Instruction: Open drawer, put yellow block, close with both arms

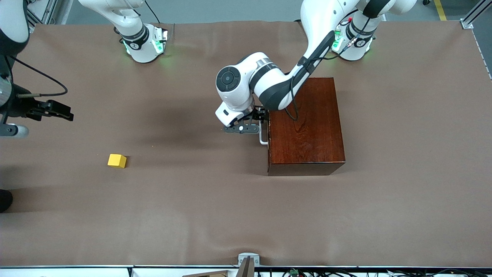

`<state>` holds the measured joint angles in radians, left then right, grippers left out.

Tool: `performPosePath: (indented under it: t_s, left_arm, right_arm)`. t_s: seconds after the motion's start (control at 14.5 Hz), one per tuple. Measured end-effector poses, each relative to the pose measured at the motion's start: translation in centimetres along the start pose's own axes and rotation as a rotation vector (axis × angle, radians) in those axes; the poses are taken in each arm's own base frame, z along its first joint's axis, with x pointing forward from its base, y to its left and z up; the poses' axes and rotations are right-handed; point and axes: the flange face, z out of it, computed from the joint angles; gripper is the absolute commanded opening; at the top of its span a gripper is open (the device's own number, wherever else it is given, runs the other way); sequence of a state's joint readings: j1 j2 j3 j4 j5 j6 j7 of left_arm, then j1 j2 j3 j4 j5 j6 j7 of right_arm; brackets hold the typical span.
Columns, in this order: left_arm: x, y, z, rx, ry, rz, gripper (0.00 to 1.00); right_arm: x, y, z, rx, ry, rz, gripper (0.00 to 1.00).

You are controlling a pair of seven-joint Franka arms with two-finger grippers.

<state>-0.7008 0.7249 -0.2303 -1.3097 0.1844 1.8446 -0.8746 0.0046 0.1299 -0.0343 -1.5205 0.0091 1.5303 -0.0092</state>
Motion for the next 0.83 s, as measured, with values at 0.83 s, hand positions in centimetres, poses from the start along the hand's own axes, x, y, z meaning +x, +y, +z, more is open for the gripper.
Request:
performPosePath:
  t_s: [0.83]
  left_arm:
    - [0.1,1.6,-0.3,-0.072,0.055,-0.077,1.0]
  right_arm:
    - [5.3,0.9,7.3,-0.004,-0.005,0.017,1.0]
